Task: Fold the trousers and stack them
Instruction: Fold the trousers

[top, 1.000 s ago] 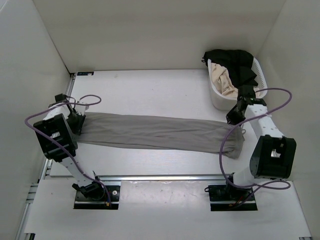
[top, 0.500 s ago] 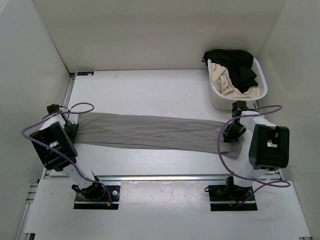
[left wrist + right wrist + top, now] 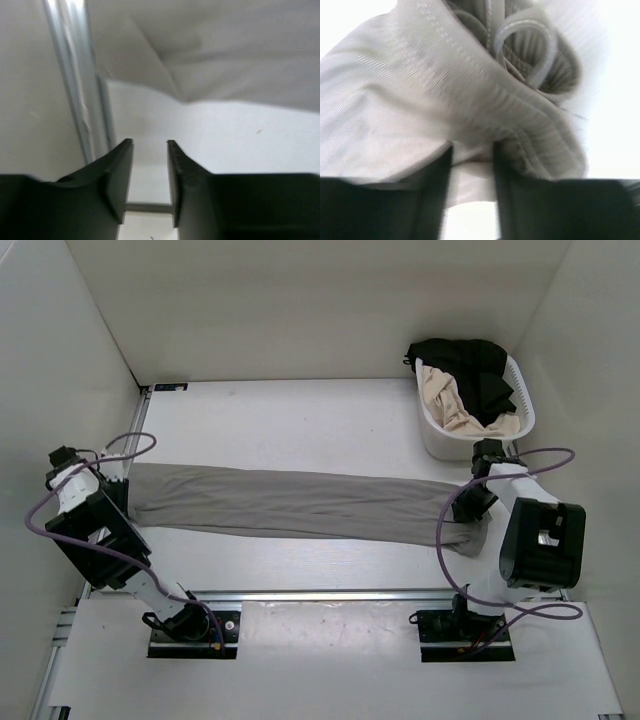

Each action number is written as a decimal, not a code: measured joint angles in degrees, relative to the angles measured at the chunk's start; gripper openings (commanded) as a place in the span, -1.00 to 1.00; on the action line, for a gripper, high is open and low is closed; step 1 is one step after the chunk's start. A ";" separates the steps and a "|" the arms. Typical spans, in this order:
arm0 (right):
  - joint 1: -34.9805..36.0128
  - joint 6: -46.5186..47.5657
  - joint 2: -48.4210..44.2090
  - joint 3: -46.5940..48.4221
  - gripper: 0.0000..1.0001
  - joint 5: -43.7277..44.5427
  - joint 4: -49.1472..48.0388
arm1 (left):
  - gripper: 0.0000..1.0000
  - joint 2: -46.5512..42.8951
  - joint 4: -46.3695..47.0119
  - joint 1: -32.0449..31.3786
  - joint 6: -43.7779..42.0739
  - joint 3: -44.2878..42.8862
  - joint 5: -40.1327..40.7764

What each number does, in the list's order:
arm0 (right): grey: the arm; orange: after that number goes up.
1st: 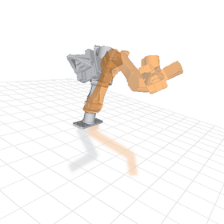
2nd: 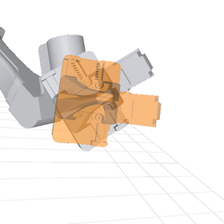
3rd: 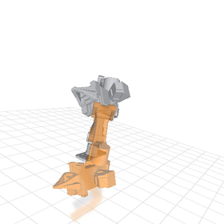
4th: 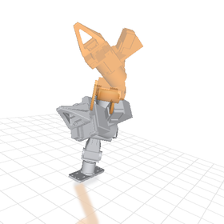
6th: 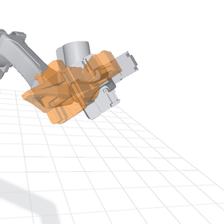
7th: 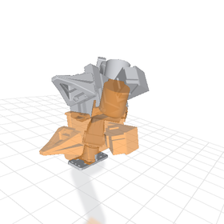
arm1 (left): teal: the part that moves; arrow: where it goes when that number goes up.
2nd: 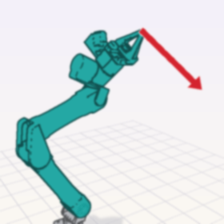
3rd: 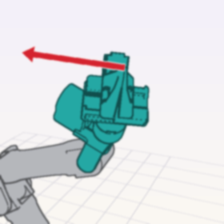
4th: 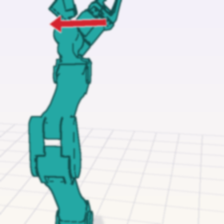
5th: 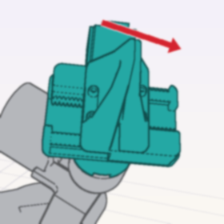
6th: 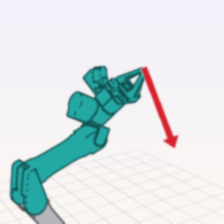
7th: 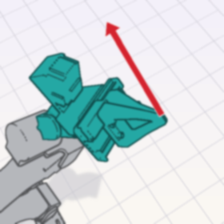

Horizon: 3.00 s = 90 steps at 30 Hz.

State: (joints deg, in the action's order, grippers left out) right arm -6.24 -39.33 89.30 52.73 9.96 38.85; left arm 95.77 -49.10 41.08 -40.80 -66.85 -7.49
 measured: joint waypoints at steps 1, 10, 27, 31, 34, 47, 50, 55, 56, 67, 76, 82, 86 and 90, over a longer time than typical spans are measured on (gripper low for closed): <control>-0.04 0.09 -1.44 0.00 0.21 0.37 0.11 | 0.01 -0.17 -0.02 -0.37 0.35 -1.62 -1.03; -2.86 -1.20 -15.52 -0.42 0.99 1.84 3.02 | -0.17 6.47 5.79 -3.02 6.05 -5.57 -1.90; -9.09 -15.76 -13.25 -15.54 0.29 -5.03 -0.31 | -0.25 7.78 11.85 -4.15 6.51 2.49 0.92; -9.25 -16.94 -9.42 -13.99 -0.74 -5.73 -0.37 | -0.23 7.17 12.13 -4.15 6.25 3.15 1.20; -9.53 -17.99 -9.25 -14.16 -1.00 -7.02 -2.34 | -0.21 6.36 11.23 -4.15 5.84 3.72 1.36; -10.95 -4.22 -10.86 -2.91 -1.00 11.41 -2.51 | -0.16 0.50 -1.99 -9.31 3.32 -4.90 -5.46; -8.07 1.46 -13.77 2.49 -1.00 18.16 -2.67 | -0.16 1.27 -2.43 -13.11 3.76 -4.44 -5.92; 10.36 6.19 -14.75 6.27 -1.00 29.44 -2.23 | -0.16 4.96 -1.44 -15.80 5.14 -0.72 -5.92; 15.43 5.90 -14.34 6.58 -1.00 31.15 -1.46 | -0.16 5.75 -1.31 -16.24 5.33 -0.09 -5.84; -0.61 -2.62 -12.44 -7.48 -1.00 25.11 1.46 | -0.16 8.39 -0.13 -19.54 6.38 1.31 -4.59; -6.14 2.54 -7.06 6.05 -1.00 21.31 1.64 | -0.16 8.52 0.07 -20.70 6.38 0.66 -4.59; -7.63 3.52 -3.87 10.97 -1.00 17.55 1.57 | -0.16 8.94 0.13 -20.81 6.34 0.66 -4.59; -5.73 3.19 -1.44 5.25 -1.00 13.90 0.44 | -0.16 9.01 0.07 -20.81 6.36 0.57 -4.50; -3.85 1.57 -0.46 1.33 -1.00 12.39 0.81 | -0.16 9.68 -0.61 -20.85 6.38 -0.26 -4.09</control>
State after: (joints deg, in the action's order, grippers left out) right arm -10.09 -37.76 88.84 54.06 22.35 39.66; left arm 105.45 -49.71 20.23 -34.41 -67.11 -11.57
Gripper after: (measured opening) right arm 0.112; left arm 0.420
